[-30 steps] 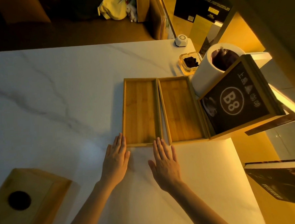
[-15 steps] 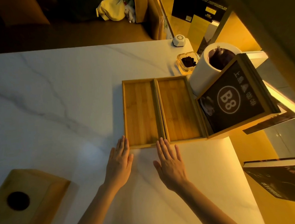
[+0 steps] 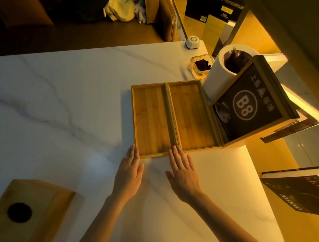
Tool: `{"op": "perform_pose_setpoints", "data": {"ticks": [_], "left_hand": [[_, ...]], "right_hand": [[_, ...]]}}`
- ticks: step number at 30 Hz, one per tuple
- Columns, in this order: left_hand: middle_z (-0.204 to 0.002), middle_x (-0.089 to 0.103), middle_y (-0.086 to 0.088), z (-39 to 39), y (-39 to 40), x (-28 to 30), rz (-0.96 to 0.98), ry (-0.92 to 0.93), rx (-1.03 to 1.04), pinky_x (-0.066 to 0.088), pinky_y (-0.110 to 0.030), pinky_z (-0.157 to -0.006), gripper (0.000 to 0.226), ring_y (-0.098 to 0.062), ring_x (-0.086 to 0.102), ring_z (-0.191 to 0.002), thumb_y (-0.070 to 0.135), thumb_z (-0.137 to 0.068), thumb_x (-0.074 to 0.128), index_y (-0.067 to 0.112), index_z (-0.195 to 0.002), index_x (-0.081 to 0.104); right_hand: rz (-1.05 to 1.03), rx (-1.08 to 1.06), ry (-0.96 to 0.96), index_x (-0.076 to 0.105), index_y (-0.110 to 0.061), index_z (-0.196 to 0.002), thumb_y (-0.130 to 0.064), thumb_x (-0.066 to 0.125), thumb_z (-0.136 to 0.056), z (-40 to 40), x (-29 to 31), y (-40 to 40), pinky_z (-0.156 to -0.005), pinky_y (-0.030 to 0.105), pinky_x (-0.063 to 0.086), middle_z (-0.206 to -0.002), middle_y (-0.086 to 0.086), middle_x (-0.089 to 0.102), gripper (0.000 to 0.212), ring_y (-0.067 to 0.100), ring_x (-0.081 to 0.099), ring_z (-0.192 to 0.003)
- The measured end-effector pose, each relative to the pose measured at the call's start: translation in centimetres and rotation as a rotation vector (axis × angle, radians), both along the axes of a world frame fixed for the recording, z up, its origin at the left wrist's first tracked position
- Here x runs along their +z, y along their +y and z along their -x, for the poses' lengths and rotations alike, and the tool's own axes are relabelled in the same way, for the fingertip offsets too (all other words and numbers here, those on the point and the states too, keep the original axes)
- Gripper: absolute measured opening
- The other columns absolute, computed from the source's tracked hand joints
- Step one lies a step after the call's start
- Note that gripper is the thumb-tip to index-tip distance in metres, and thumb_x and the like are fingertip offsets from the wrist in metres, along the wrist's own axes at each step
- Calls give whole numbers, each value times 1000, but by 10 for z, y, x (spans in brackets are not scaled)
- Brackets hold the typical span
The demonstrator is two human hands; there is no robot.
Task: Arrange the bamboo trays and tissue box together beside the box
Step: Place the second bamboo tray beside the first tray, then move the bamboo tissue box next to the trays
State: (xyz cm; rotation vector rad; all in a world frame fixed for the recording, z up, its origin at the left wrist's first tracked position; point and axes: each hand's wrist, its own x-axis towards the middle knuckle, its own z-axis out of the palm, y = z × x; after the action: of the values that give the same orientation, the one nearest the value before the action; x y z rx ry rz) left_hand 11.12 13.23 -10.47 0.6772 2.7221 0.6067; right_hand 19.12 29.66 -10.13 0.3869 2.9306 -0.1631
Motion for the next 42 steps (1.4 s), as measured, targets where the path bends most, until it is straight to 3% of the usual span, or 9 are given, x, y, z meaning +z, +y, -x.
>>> {"op": "perform_pose_setpoints", "data": {"ticks": [4,10,16,21,24,27,31,34,42], "left_hand": [[-152,11,-9,-2,1,1,-2,-7,4,12,-32,-108,76,-15,3,-135,57,-81,5,9,-139,7],[-152,15,-13,-2,2,4,11,-7,8,14,-30,-105,71,-21,11,-139,48,-80,9,9,-139,8],[-152,17,-14,-2,1,8,14,-5,5,28,-39,-109,70,-26,17,-139,47,-81,11,7,-139,11],[-153,12,-14,-1,1,14,59,-52,-23,26,-39,-111,70,-28,17,-141,47,-82,10,7,-140,7],[-154,6,-13,0,1,21,71,-93,-37,22,-37,-114,59,-26,12,-142,36,-93,25,8,-140,3],[-154,12,-11,6,0,34,38,-162,-11,21,-36,-114,54,-25,18,-140,28,-94,31,8,-140,12],[-121,60,-22,12,-13,64,-65,-129,74,45,-41,-92,34,-34,56,-111,23,-91,41,7,-117,54],[-99,68,-22,12,-32,92,-164,-62,119,48,-40,-81,31,-34,62,-93,25,-90,43,2,-97,63],[-88,69,-22,9,-133,135,-232,182,296,52,-46,-74,39,-35,64,-79,30,-88,37,1,-96,63]], "right_hand": [[-10,23,-6,34,-13,-136,-46,44,-81,-2,-1,0,-109,38,-2,-144,7,41,65,27,31,-134],[3,1,-20,39,-14,-135,-46,45,-80,-2,2,-1,-109,38,-2,-142,8,45,64,27,32,-133],[37,31,19,34,-14,-137,-44,44,-82,-3,3,1,-109,35,-2,-144,5,27,63,27,30,-134],[128,62,-23,1,-16,-142,-41,30,-92,-4,4,3,-118,39,-10,-152,2,-1,64,27,-9,-139],[191,61,-75,-2,-18,-144,-39,26,-96,1,20,3,-115,40,-6,-155,3,-7,59,24,-19,-138],[319,0,-36,21,-14,-143,-30,32,-97,11,44,9,-117,37,12,-155,4,21,49,21,10,-144],[382,-53,71,57,-8,-117,-20,39,-96,21,80,13,-88,33,48,-122,12,63,30,26,58,-109],[366,6,77,58,-9,-115,-23,39,-96,32,106,-1,-87,31,48,-119,9,64,30,23,59,-108],[394,197,120,55,-14,-121,-27,36,-97,58,136,-100,-96,33,42,-127,5,59,33,21,53,-116]]}}
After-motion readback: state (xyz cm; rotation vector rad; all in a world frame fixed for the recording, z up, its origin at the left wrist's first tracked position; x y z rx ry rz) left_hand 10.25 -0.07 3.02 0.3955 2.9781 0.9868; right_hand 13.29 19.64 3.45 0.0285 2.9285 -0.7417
